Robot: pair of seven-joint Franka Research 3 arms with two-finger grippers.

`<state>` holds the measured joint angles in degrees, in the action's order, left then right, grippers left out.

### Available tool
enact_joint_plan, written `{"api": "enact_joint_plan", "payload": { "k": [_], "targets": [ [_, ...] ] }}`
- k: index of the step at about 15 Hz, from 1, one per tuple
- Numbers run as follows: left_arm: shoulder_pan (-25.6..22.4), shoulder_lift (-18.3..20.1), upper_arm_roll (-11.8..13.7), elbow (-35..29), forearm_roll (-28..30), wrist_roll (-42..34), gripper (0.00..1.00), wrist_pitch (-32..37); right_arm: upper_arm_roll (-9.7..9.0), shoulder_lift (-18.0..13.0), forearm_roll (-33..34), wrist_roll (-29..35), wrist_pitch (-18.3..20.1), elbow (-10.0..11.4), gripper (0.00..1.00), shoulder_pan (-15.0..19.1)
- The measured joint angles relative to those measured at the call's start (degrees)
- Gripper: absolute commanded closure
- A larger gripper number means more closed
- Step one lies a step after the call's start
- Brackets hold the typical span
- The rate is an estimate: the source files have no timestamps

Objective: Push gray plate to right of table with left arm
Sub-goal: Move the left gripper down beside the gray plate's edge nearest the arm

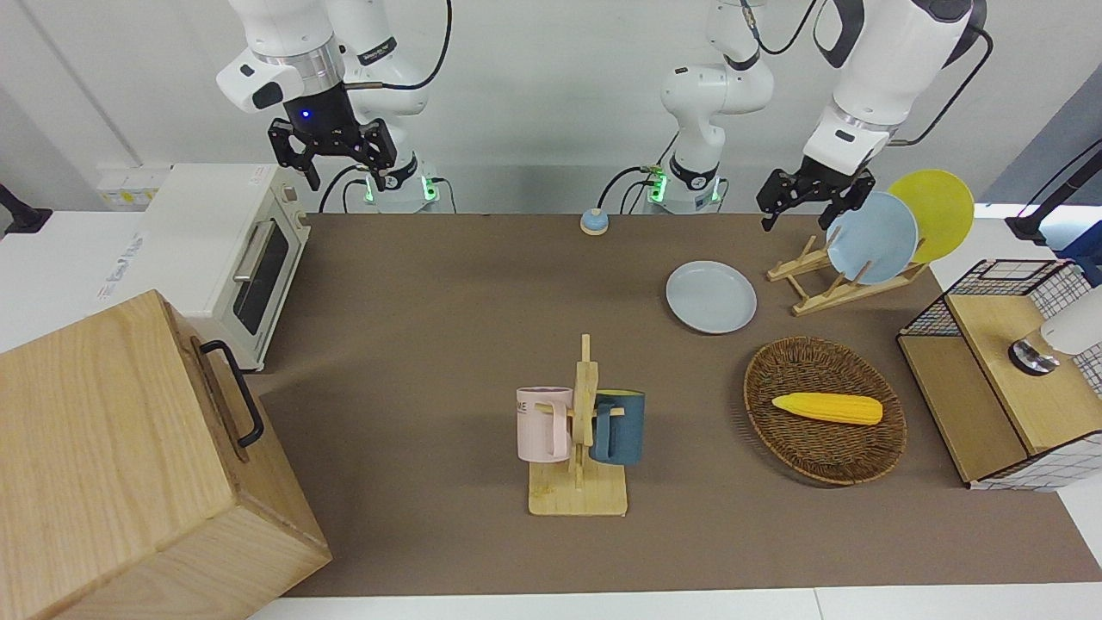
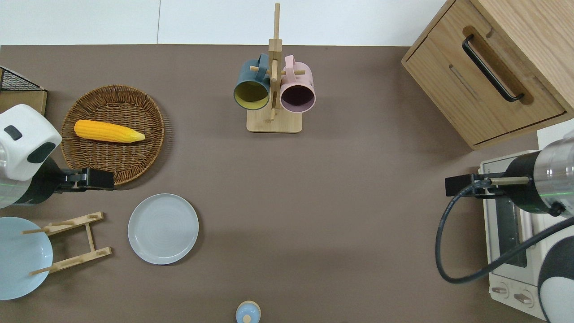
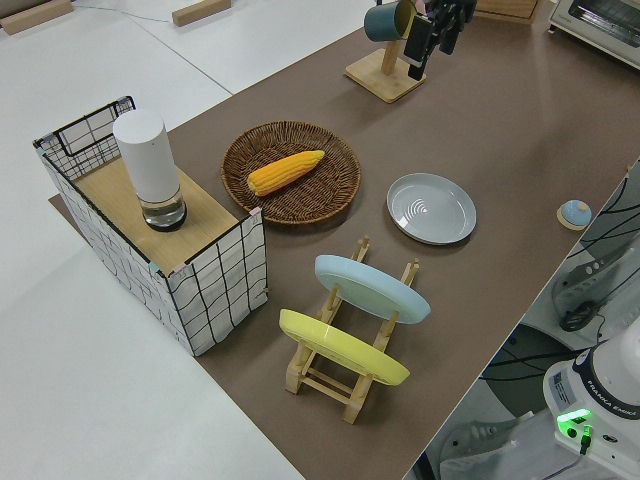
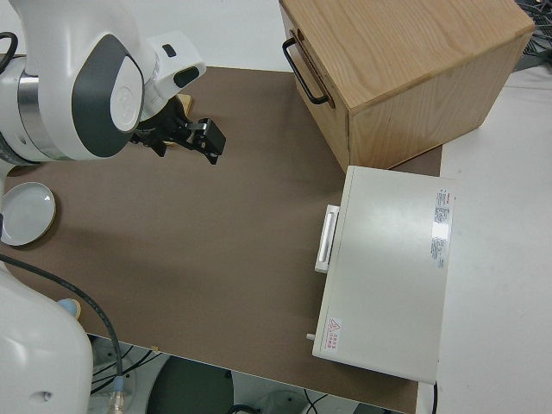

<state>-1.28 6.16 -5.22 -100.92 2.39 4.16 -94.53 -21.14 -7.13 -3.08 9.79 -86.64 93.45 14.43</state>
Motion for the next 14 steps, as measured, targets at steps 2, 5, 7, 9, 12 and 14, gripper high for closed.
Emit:
{"api": "enact_joint_plan", "payload": {
  "k": [2,5,7,9,12,14],
  "targets": [
    [0.3,0.0,0.4,-0.1,-0.1,0.0,0.01,0.1,0.0,0.0,0.0,0.0,0.0,0.0,0.005,0.0],
    [0.2,-0.3,0.9,-0.8,-0.1,0.0,0.01,0.2,0.0,0.0,0.0,0.0,0.0,0.0,0.005,0.0],
    [0.2,-0.5,1.0,-1.5,-0.1,0.0,0.01,0.3,0.0,0.0,0.0,0.0,0.0,0.0,0.005,0.0],
    [0.2,-0.6,1.0,-2.0,-0.1,0.0,0.01,0.3,0.0,0.0,0.0,0.0,0.0,0.0,0.005,0.0],
    [0.2,-0.6,1.0,-2.6,-0.1,0.0,0.01,0.3,0.0,0.0,0.0,0.0,0.0,0.0,0.005,0.0],
    [0.2,-0.6,1.0,-3.0,-0.1,0.0,0.01,0.3,0.0,0.0,0.0,0.0,0.0,0.0,0.005,0.0]
  ]
}}
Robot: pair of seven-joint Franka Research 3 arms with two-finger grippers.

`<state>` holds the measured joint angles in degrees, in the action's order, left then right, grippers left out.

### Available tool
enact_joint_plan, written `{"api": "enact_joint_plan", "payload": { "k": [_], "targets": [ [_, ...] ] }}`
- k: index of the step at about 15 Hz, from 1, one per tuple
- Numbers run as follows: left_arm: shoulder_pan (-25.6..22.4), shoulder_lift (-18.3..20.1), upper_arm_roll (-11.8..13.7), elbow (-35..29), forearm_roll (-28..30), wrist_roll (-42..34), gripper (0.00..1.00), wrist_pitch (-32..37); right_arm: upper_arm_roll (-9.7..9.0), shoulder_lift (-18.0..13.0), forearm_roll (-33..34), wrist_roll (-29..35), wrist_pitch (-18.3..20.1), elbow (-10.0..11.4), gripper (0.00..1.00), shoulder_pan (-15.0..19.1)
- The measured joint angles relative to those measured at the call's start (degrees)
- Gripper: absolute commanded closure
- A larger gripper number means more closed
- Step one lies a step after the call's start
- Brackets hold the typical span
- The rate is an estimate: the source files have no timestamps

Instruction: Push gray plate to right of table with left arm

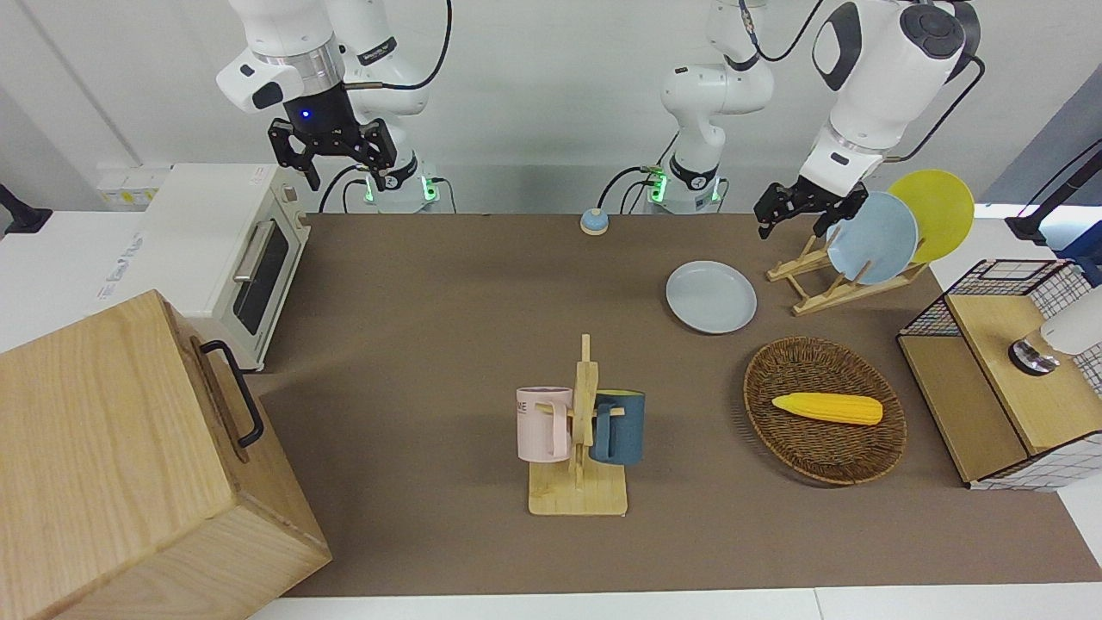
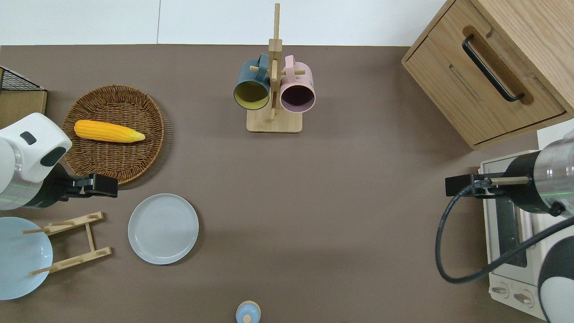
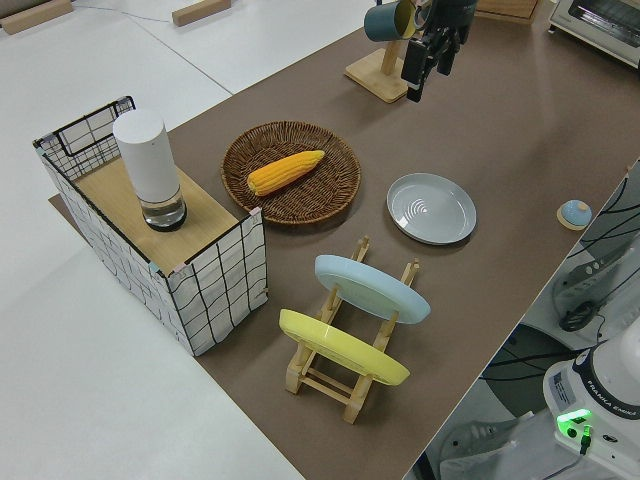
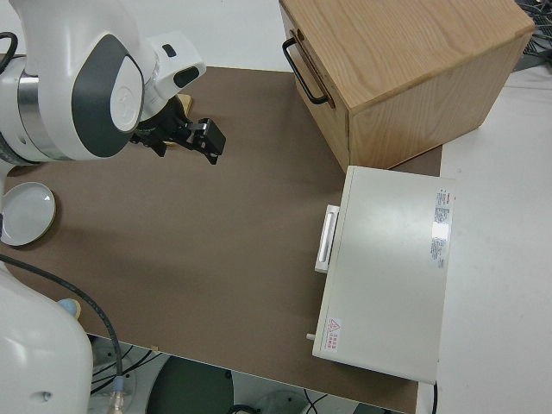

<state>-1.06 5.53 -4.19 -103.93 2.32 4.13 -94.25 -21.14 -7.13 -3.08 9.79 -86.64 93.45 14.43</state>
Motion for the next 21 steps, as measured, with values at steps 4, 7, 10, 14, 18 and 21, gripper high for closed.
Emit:
{"api": "enact_joint_plan", "payload": {
  "k": [4,7,10,14,18,21],
  "targets": [
    [-0.1,-0.1,0.1,-1.6,0.0,0.0,0.01,-0.1,0.0,0.0,0.0,0.0,0.0,0.0,0.005,0.0],
    [-0.3,-0.2,0.3,-4.4,0.0,-0.1,0.01,-0.6,0.0,0.0,0.0,0.0,0.0,0.0,0.007,0.0],
    [-0.5,-0.2,0.4,-7.6,0.0,-0.3,0.01,-1.8,0.0,0.0,0.0,0.0,0.0,0.0,0.005,0.0],
    [-0.9,0.1,0.7,-12.0,0.0,-0.4,0.01,-5.0,0.0,0.0,0.0,0.0,0.0,0.0,0.005,0.0],
    [-0.9,0.5,1.6,-16.3,0.0,-0.5,0.02,-7.7,0.0,0.0,0.0,0.0,0.0,0.0,0.005,0.0],
    [-0.9,1.0,2.5,-19.2,0.2,-0.5,0.03,-9.8,0.0,0.0,0.0,0.0,0.0,0.0,0.005,0.0]
  ]
}}
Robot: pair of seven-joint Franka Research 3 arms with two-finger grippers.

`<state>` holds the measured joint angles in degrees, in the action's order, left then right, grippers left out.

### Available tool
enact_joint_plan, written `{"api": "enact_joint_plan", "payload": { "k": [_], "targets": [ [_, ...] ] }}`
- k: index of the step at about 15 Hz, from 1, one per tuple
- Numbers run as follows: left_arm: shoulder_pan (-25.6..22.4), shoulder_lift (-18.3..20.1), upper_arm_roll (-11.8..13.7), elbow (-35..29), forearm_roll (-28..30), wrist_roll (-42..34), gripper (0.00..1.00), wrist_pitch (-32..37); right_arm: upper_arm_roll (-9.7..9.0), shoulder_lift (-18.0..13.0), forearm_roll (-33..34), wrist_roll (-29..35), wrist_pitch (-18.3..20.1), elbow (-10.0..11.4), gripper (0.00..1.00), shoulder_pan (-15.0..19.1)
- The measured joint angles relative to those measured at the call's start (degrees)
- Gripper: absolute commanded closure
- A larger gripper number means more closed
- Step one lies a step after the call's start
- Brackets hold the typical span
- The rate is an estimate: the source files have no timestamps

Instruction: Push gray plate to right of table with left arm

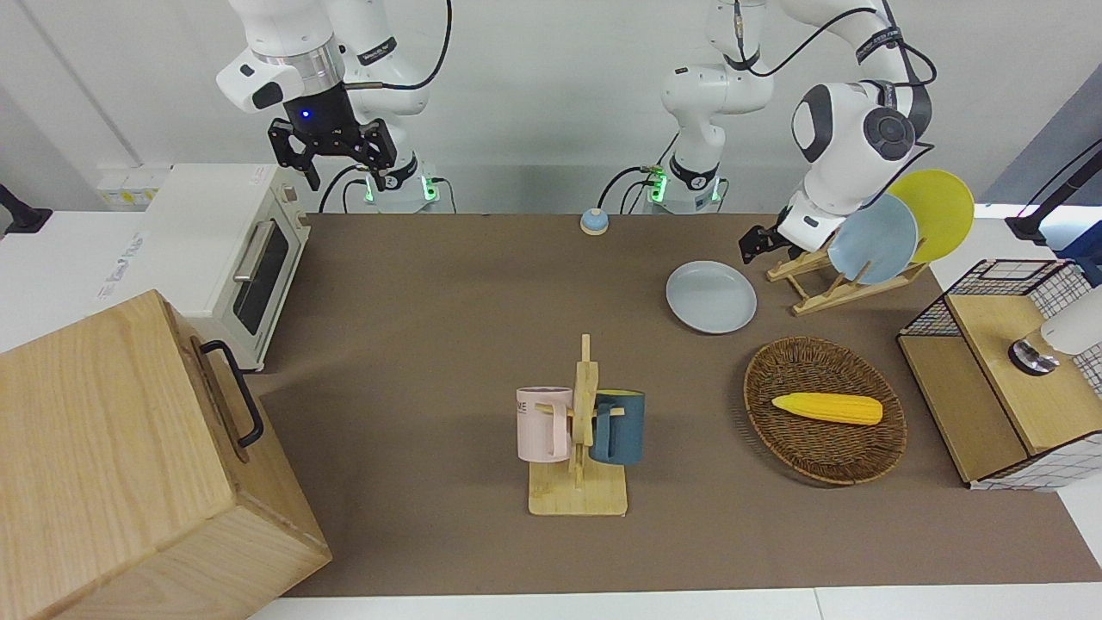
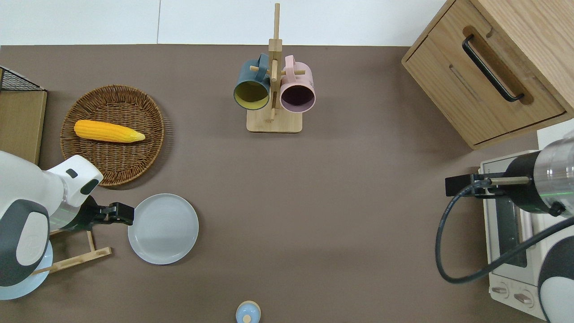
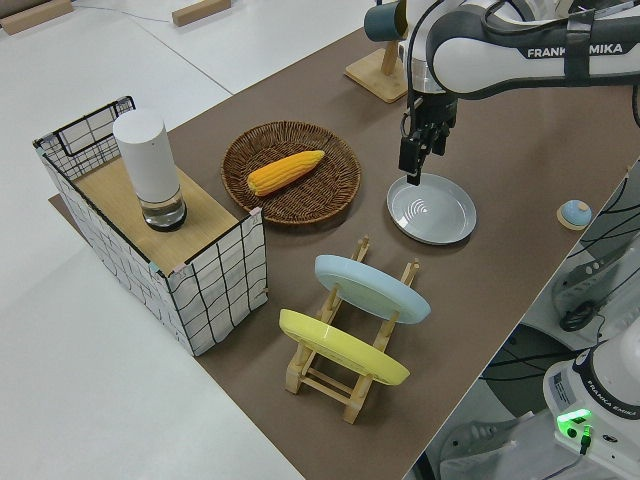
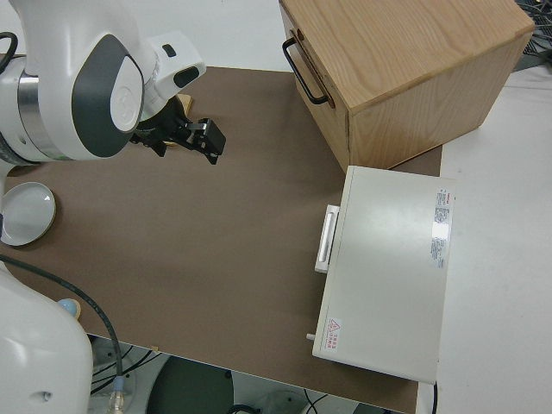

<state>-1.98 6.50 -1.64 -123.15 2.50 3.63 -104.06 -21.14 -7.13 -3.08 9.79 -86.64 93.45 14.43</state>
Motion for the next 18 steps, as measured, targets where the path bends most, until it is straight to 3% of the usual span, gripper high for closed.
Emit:
{"api": "enact_joint_plan", "payload": {
  "k": [6,14,18],
  "targets": [
    [0.0,0.4,1.5,-6.6,0.3,-0.2,0.28,-4.6,0.0,0.0,0.0,0.0,0.0,0.0,0.005,0.0],
    [-0.3,0.6,2.7,-15.8,3.4,-3.6,0.34,-15.1,0.0,0.0,0.0,0.0,0.0,0.0,0.005,0.0],
    [-0.5,0.6,2.7,-17.5,3.4,-3.8,0.39,-17.2,0.0,0.0,0.0,0.0,0.0,0.0,0.005,0.0]
  ]
}}
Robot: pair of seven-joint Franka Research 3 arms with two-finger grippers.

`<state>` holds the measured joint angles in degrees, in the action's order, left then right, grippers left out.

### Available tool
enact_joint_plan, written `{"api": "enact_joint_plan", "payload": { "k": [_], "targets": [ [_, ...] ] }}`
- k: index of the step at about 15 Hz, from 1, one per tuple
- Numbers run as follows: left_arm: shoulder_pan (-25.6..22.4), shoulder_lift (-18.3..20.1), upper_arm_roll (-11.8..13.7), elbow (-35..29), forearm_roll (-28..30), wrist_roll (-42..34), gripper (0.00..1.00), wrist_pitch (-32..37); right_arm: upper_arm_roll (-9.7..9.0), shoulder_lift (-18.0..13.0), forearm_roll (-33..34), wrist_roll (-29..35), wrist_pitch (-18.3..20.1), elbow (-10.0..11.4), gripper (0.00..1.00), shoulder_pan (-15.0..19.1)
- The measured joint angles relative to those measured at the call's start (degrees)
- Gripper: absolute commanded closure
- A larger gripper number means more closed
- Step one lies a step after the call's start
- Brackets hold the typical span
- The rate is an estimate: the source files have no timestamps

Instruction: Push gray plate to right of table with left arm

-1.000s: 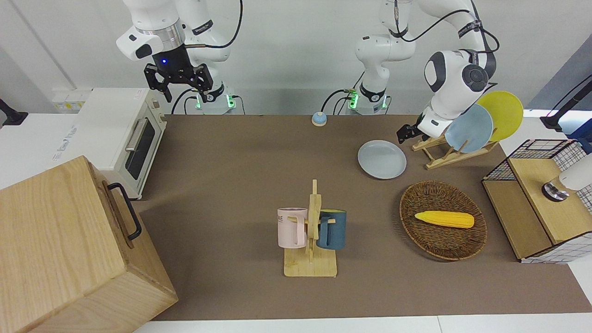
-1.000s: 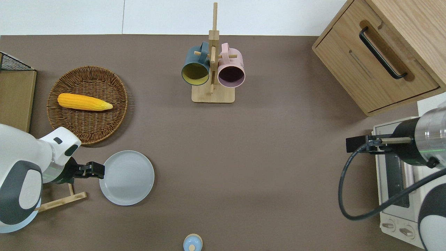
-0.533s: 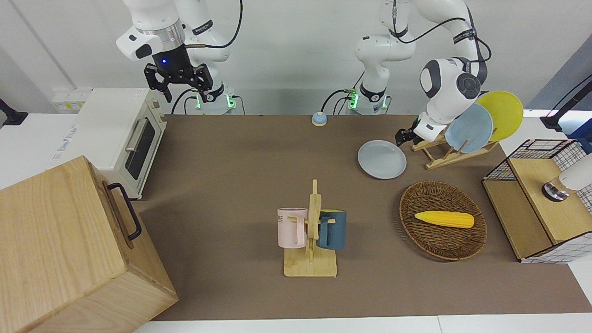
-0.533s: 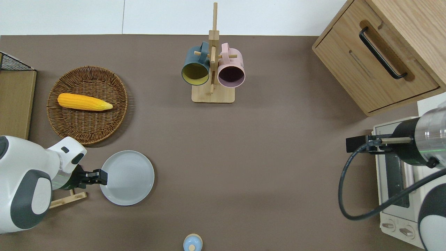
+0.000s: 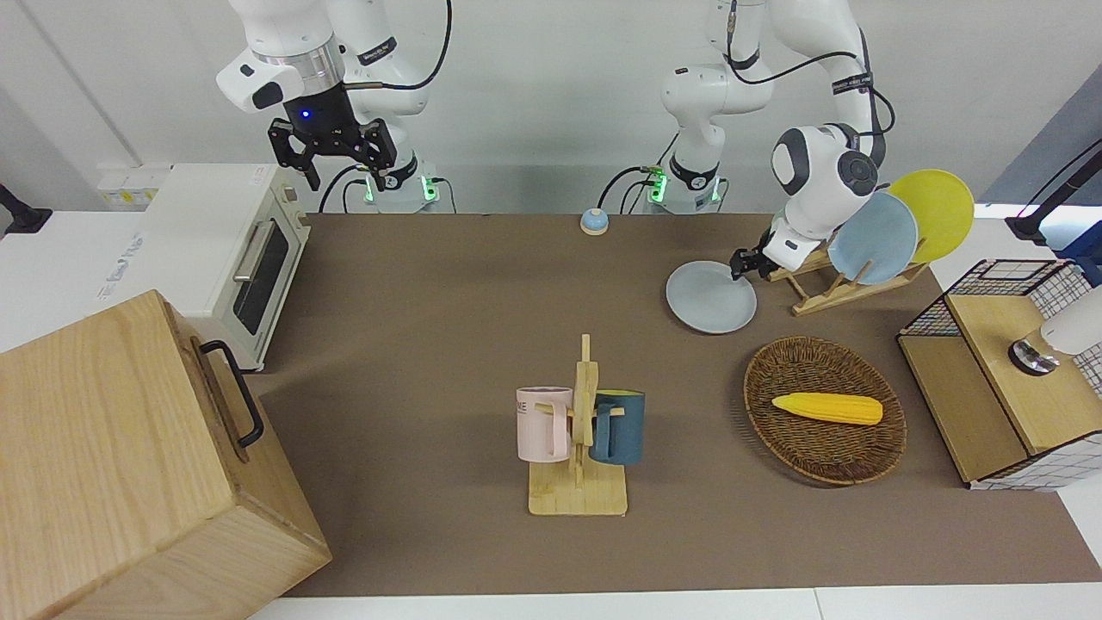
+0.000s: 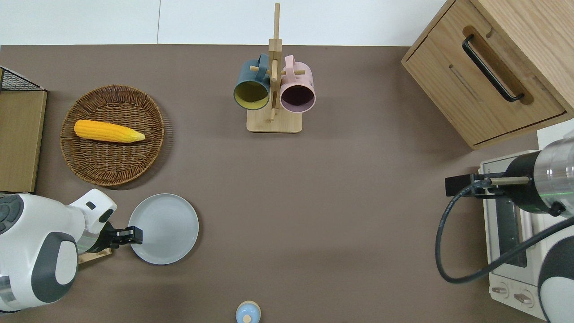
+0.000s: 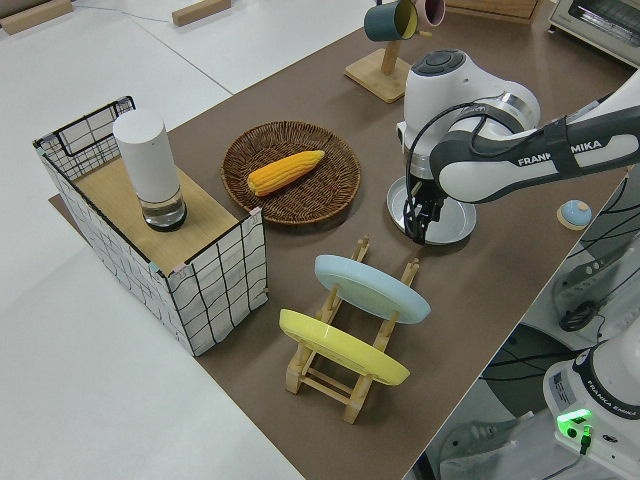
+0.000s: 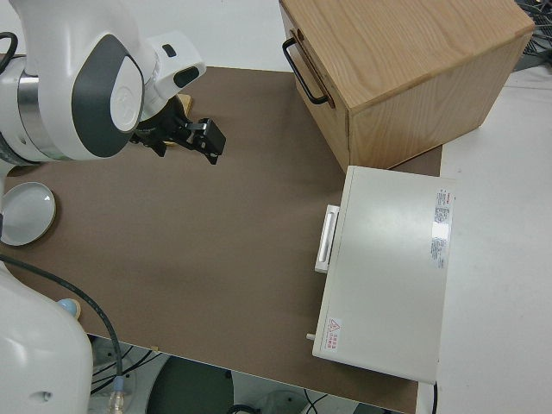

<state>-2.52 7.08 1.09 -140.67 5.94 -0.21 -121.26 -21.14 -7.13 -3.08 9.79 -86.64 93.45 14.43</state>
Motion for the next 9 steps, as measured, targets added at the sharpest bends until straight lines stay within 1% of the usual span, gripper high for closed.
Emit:
{"api": "enact_joint_plan", "payload": {
  "k": [2,6,7,8,9],
  "targets": [
    [0.0,0.0,0.0,-0.6,0.0,0.0,0.43,-1.0,0.0,0.0,0.0,0.0,0.0,0.0,0.007,0.0],
    [0.0,0.0,-0.1,-2.3,0.0,0.0,0.43,-3.7,0.0,0.0,0.0,0.0,0.0,0.0,0.005,0.0],
    [0.0,-0.1,-0.1,-2.7,0.0,0.0,0.47,-4.4,0.0,0.0,0.0,0.0,0.0,0.0,0.005,0.0],
    [0.0,-0.1,-0.1,-3.0,0.0,0.0,0.56,-4.8,0.0,0.0,0.0,0.0,0.0,0.0,0.005,0.0],
    [0.0,-0.2,-0.1,-3.2,0.1,0.0,0.68,-5.1,0.0,0.0,0.0,0.0,0.0,0.0,0.005,0.0]
  ]
}}
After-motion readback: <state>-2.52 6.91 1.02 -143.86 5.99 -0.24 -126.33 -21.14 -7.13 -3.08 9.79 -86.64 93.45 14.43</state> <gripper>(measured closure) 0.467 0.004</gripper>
